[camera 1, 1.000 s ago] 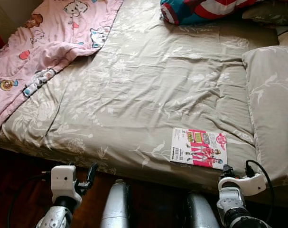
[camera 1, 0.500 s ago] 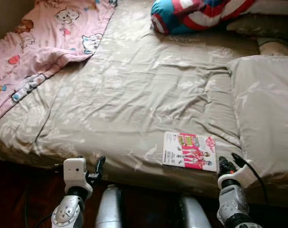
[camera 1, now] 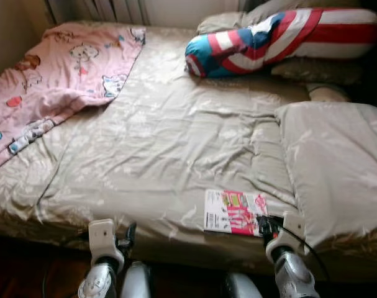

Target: Clean up the room

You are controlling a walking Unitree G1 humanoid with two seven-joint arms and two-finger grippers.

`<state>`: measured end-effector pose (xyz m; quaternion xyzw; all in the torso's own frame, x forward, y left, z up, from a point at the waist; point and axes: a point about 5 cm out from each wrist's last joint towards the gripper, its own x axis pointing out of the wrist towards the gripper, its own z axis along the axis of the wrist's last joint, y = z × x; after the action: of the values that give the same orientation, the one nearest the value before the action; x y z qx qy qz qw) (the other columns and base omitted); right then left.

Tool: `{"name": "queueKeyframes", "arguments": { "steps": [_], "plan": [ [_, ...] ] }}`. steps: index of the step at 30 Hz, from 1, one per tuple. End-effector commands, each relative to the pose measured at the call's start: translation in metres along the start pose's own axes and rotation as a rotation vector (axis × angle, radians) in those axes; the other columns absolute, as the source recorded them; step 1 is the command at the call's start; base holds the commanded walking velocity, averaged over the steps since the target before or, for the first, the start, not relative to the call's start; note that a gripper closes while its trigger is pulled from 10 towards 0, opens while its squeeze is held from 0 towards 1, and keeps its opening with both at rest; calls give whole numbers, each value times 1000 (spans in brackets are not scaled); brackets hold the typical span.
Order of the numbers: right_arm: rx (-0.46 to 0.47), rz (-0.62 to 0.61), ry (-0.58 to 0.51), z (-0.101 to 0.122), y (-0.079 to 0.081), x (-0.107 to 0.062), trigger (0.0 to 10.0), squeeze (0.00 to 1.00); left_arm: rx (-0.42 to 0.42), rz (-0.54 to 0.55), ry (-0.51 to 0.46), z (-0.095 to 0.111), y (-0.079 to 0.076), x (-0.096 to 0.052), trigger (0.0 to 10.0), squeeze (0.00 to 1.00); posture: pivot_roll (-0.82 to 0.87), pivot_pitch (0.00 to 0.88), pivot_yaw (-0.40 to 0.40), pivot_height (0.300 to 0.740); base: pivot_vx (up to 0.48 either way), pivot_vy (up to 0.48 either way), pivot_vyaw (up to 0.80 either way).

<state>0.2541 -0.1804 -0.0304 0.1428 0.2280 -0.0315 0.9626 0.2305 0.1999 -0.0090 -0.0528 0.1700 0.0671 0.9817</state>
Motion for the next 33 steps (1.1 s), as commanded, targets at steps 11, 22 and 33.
{"name": "queueKeyframes", "arguments": {
  "steps": [11,22,33],
  "plan": [
    [-59,-62,208,-38,-14,-17,10000,0,-10,70,248,-49,23,-9,10000,0,2,0,-17,740,0,0,0],
    [-18,-116,367,-68,-23,-35,10000,0,42,66,489,-86,28,-30,10000,0,-26,0,-20,740,0,0,0],
    [-19,-107,399,-77,-22,-41,10000,0,67,72,599,-105,41,-51,10000,0,-22,0,-20,740,0,23,128]
  ]
}}
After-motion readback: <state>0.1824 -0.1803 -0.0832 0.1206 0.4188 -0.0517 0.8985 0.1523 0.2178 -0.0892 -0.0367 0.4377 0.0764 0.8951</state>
